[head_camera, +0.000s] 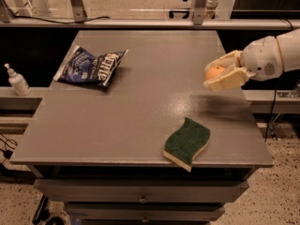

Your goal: Move orange near sponge

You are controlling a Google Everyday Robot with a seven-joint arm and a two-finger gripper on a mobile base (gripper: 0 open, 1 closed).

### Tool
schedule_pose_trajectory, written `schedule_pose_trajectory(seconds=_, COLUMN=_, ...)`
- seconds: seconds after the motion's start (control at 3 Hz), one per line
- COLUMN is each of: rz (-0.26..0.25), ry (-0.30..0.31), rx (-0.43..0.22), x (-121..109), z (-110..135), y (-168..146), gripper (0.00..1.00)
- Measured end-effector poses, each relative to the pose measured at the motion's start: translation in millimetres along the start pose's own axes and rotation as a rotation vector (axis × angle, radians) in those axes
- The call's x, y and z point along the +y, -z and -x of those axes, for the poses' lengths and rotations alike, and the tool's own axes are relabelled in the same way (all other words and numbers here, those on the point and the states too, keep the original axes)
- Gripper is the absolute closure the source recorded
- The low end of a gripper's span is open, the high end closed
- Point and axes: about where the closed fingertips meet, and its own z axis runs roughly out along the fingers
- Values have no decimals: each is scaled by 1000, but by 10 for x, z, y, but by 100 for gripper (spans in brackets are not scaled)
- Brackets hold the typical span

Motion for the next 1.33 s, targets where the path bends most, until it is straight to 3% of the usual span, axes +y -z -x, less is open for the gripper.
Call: schedule_pose_trajectory(seconds=1.33, rz=111, ry=-35, rx=-95, x=968, z=-515, y=146, gripper=100)
